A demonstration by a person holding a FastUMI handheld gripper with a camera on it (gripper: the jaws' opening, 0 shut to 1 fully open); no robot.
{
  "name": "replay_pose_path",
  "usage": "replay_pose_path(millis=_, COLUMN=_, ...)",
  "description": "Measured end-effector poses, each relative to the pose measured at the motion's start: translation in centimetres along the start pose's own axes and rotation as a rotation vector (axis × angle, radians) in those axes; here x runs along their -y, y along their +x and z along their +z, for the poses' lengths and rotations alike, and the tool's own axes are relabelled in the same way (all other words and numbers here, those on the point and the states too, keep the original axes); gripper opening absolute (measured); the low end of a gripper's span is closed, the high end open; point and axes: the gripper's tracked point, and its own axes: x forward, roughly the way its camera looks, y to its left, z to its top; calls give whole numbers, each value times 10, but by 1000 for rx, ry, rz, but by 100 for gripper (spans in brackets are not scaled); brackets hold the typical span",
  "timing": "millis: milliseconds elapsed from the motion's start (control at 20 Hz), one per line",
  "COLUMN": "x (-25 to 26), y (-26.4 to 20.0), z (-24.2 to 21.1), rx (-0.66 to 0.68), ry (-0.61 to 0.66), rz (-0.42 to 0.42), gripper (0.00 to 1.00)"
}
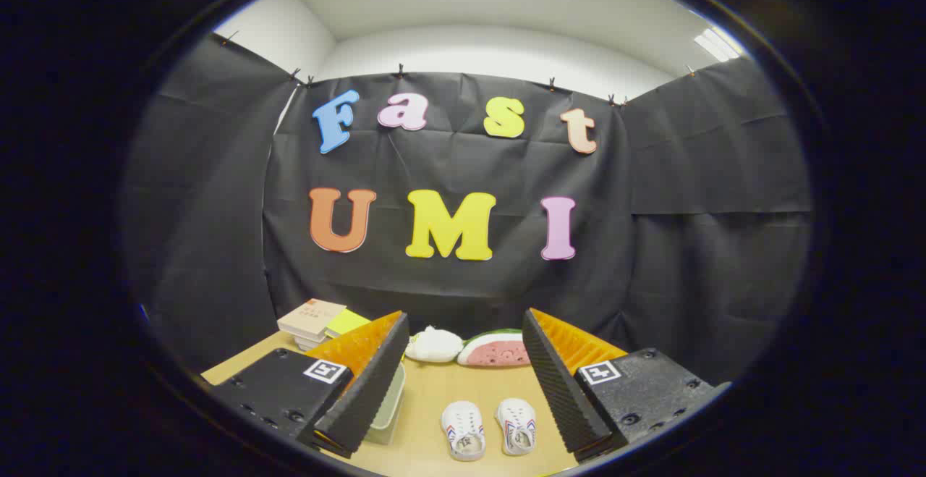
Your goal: Open the storage box then place both shoes into the box .Put the left shoe in first, then the right shoe, with the right side of both shoes facing outward in a uniform manner.
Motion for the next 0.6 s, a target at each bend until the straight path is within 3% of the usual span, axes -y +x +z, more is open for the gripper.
replay_pose_path(millis=600, x=-3, y=-3, z=-6, rx=0, ry=42, rz=6, gripper=100)
